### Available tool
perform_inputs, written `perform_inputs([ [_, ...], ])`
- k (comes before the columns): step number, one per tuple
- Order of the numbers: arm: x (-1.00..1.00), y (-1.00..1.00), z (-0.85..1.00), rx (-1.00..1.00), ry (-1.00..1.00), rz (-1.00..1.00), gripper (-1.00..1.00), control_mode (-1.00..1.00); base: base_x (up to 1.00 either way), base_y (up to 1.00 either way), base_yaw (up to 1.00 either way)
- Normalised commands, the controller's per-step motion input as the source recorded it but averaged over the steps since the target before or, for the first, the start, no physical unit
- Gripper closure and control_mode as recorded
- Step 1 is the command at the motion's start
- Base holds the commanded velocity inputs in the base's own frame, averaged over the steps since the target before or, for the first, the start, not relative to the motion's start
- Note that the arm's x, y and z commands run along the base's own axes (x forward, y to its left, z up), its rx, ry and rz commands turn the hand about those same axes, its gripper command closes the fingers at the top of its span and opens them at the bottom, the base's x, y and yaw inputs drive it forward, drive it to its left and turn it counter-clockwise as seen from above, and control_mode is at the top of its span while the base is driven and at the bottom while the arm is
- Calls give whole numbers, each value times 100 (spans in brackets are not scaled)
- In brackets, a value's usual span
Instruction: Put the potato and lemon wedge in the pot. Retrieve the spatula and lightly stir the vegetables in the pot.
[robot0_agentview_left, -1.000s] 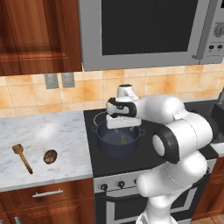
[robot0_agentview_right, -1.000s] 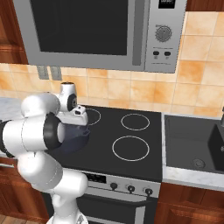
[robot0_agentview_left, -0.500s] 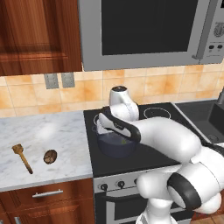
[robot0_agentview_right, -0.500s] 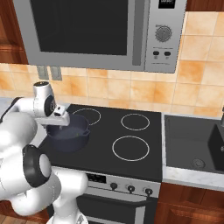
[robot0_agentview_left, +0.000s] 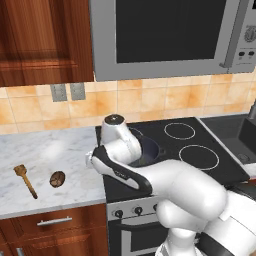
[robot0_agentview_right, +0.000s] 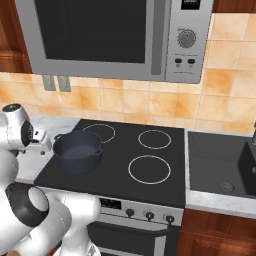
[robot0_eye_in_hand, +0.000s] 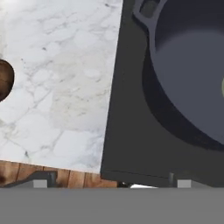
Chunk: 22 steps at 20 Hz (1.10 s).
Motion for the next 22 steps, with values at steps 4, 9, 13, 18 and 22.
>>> perform_inputs([
  [4,0,100,14,0,12,0,-100,-100,0,0,0],
  [9,4,100,4,0,11,0,-100,-100,0,0,0],
  [13,28,90,-4,0,16,0,-100,-100,0,0,0],
  [18,25,40,-8,0,8,0,-100,-100,0,0,0],
  [22,3,0,-4,0,0,0,-100,-100,0,0,0],
])
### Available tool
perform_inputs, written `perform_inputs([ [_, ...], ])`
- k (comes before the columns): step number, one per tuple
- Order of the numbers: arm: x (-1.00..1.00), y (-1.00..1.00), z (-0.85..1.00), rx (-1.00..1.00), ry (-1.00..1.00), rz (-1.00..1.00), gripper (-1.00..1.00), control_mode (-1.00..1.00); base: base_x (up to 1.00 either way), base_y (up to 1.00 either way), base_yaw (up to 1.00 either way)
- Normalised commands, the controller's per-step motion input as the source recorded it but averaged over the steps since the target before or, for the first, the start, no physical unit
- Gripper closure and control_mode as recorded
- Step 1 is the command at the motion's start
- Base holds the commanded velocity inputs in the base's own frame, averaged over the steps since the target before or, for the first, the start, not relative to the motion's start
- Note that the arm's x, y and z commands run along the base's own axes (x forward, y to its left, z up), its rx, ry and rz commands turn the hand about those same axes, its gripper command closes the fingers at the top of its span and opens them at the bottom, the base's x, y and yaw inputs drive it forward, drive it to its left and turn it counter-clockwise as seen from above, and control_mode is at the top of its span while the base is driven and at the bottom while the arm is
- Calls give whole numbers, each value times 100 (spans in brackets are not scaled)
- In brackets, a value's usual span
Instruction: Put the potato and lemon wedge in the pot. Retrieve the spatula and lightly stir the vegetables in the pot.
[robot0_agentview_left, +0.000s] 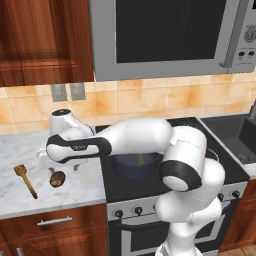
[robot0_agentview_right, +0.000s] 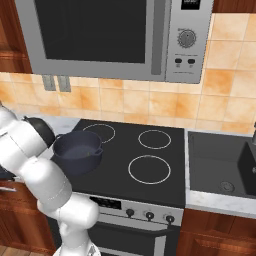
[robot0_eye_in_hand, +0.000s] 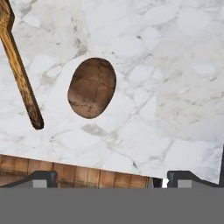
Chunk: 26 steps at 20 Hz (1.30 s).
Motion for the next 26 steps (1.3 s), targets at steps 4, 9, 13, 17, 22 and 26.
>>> perform_inputs([
  [4,10,12,-15,0,0,0,-100,-100,0,0,0],
  [9,25,7,-5,0,0,0,-100,-100,0,0,0],
  [13,10,0,-8,0,0,0,-100,-100,0,0,0],
  [17,12,0,-14,0,0,0,-100,-100,0,0,0],
  [22,20,1,-16,0,0,0,-100,-100,0,0,0],
  [26,32,2,-35,0,0,0,-100,-100,0,0,0],
])
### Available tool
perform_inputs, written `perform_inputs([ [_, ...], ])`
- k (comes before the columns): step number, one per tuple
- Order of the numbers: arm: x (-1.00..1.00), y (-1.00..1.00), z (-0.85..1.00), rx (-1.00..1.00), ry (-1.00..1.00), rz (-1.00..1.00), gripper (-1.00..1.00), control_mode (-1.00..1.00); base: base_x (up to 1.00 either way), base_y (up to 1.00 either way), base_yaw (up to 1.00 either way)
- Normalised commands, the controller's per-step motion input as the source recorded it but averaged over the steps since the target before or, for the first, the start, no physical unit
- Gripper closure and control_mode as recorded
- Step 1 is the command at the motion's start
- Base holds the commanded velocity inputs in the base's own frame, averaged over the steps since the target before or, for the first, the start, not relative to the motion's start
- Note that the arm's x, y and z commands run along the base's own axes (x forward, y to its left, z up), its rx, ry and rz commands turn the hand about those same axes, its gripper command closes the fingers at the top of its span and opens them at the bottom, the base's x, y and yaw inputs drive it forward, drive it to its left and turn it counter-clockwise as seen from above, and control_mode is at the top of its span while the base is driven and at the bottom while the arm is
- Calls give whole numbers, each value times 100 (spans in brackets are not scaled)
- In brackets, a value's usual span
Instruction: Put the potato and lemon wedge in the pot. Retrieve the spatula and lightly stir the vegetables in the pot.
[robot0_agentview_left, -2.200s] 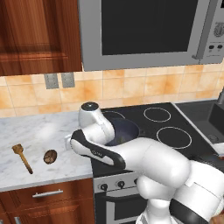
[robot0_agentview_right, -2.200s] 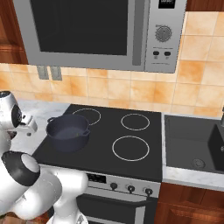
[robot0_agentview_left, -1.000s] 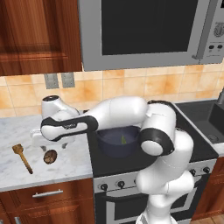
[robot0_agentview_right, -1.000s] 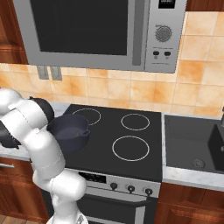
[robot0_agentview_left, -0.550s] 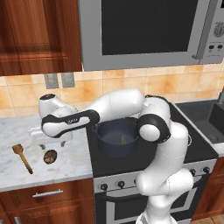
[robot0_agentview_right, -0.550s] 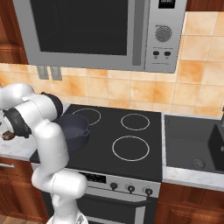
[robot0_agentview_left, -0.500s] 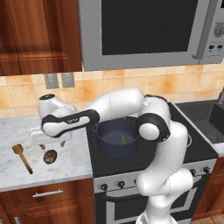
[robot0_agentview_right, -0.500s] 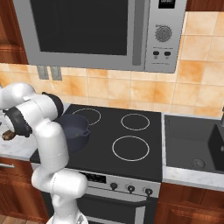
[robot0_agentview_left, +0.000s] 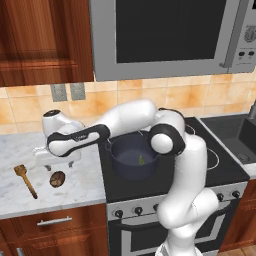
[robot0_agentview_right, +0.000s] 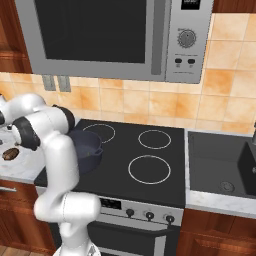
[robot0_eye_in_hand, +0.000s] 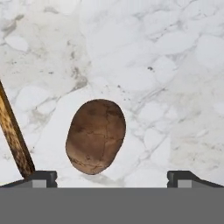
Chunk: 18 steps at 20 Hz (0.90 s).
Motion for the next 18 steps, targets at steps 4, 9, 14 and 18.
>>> perform_inputs([
  [4,29,11,-47,0,2,0,-100,-100,0,0,0],
  [9,11,26,-29,0,7,0,-100,-100,0,0,0],
  [14,-1,19,-8,0,10,0,-100,-100,0,0,0],
  [18,-10,-2,-9,0,2,0,-100,-100,0,0,0],
])
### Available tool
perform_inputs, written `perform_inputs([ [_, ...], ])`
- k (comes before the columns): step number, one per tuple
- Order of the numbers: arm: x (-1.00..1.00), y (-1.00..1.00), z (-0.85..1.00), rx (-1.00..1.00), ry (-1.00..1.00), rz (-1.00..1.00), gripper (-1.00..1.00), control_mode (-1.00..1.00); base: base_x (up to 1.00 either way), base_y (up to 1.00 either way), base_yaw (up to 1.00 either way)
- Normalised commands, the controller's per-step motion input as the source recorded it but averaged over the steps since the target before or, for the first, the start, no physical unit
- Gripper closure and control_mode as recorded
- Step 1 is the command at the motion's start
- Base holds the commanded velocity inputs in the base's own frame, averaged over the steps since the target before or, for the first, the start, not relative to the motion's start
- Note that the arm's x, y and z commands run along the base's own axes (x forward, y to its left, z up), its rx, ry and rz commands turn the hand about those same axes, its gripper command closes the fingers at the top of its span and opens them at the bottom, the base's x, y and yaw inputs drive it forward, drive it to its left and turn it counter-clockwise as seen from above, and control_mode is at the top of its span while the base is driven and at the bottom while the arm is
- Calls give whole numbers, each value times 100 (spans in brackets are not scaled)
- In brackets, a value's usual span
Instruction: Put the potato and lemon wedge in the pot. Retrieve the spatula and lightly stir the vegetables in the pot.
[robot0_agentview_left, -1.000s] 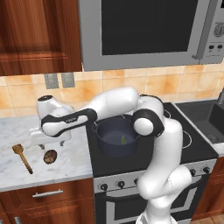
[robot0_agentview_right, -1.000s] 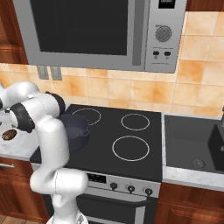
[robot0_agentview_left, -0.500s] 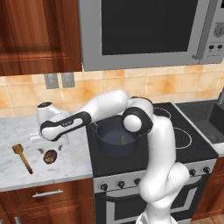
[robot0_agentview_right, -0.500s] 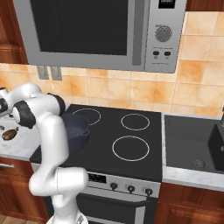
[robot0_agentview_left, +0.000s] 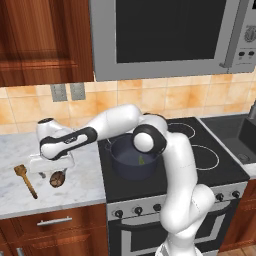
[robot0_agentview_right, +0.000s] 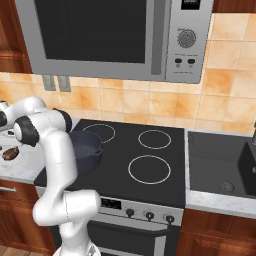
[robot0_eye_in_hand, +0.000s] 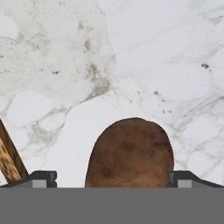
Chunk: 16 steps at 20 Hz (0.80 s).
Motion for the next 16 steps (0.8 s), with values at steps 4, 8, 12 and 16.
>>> perform_inputs([
  [4,0,-11,-1,0,0,0,-100,-100,0,0,0],
  [8,-8,-13,0,0,-1,0,-100,-100,0,0,0],
  [12,-4,-22,-4,0,0,0,-100,-100,0,0,0],
  [16,-4,-6,-19,0,0,0,-100,-100,0,0,0],
])
